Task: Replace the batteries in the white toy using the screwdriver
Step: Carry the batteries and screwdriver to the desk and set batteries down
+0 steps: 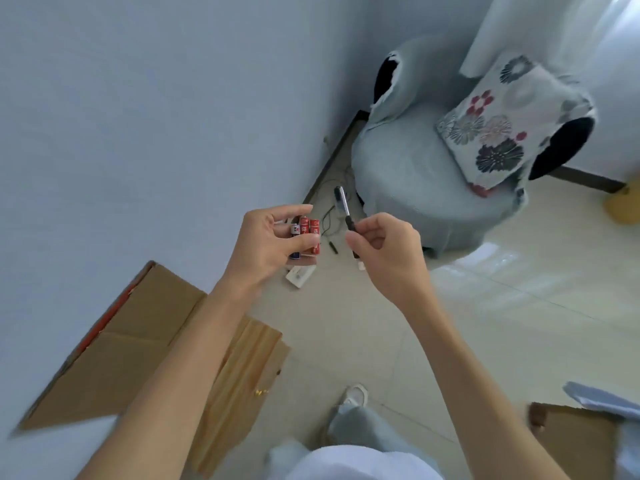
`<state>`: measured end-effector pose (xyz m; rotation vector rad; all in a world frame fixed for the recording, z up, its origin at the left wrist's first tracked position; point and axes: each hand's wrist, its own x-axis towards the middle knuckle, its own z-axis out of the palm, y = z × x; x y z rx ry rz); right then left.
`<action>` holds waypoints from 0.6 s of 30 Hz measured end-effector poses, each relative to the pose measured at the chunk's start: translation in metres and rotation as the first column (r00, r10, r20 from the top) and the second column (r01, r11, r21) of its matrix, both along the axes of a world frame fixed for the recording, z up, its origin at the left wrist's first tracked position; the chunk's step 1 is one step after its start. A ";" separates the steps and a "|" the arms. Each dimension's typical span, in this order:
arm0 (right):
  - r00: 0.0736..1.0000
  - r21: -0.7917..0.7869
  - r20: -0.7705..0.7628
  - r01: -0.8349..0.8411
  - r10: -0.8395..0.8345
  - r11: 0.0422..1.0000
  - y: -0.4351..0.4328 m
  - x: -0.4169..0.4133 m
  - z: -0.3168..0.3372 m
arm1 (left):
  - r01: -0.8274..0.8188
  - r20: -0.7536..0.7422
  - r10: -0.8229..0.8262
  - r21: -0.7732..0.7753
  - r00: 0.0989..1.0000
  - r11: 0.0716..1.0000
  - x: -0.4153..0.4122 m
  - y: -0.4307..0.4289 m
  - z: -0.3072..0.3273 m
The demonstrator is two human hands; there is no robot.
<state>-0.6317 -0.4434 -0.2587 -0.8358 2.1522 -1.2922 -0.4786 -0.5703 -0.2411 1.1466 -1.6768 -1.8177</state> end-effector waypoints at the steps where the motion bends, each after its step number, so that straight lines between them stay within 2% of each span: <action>1: 0.999 -0.022 -0.004 0.050 -0.050 0.999 0.013 -0.018 0.009 | 0.041 -0.019 -0.041 -0.011 0.999 0.999 -0.024 0.007 0.009; 8: 0.932 -0.115 -0.042 0.353 -0.360 0.928 0.109 -0.139 0.054 | 0.365 -0.088 -0.370 -0.069 0.925 0.929 -0.192 0.063 0.062; 12: 0.844 -0.157 -0.072 0.517 -0.532 0.841 0.170 -0.205 0.072 | 0.541 -0.108 -0.546 -0.069 0.831 0.838 -0.288 0.100 0.082; 18: 0.689 -0.184 -0.088 0.699 -0.720 0.691 0.257 -0.306 0.087 | 0.717 -0.151 -0.715 -0.051 0.683 0.695 -0.433 0.169 0.096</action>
